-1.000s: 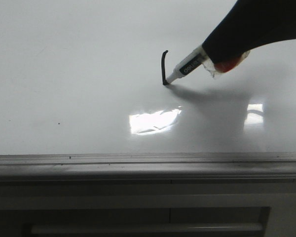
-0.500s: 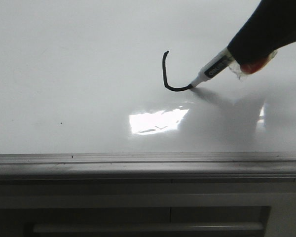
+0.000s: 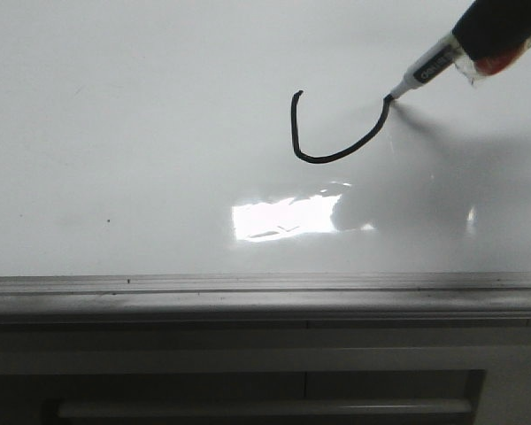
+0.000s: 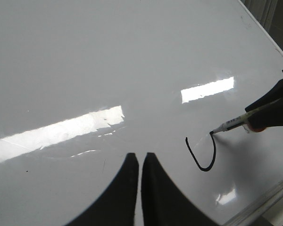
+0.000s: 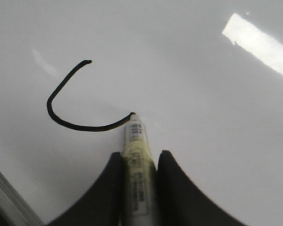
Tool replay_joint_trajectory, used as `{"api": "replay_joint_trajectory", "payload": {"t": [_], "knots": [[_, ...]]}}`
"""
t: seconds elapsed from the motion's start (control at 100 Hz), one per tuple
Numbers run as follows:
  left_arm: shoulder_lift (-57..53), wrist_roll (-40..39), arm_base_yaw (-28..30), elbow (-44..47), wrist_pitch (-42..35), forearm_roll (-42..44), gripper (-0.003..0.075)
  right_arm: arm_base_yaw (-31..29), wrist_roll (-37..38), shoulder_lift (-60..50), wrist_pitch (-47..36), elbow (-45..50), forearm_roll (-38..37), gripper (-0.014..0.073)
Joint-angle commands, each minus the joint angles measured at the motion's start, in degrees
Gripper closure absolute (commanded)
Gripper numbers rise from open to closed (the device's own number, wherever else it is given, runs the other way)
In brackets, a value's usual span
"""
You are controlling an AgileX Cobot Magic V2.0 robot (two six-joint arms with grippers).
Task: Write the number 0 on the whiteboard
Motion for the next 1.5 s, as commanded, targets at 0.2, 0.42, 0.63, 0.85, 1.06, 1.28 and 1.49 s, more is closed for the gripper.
{"api": "replay_joint_trajectory", "payload": {"t": [0.2,0.42,0.63,0.85,1.06,1.28,1.49], "knots": [[0.5,-0.4,0.1,-1.6,-3.2,-1.1,0.074,-1.0,0.9,5.3,-2.3,-4.1,-3.4,0.064],[0.5,-0.4,0.1,-1.6,-3.2,-1.1,0.074,1.7,0.9,6.9,-2.5,-4.3,-2.5,0.064],[0.5,-0.4,0.1,-1.6,-3.2,-1.1,0.074,5.3,0.9,7.0,-2.4,-4.3,-1.8,0.064],[0.5,-0.4,0.1,-1.6,-3.2,-1.1,0.074,6.0,1.0,7.0,-1.9,-4.3,-0.5,0.064],[0.5,-0.4,0.1,-1.6,-3.2,-1.1,0.074,6.0,1.0,7.0,-1.9,-4.3,-0.1,0.064],[0.5,-0.4,0.1,-1.6,-3.2,-1.1,0.074,6.0,0.9,5.0,-1.1,-8.7,-0.5,0.064],[0.5,-0.4,0.1,-1.6,-3.2,-1.1,0.074,7.1,0.9,-1.0,3.4,-18.4,-0.4,0.064]]}}
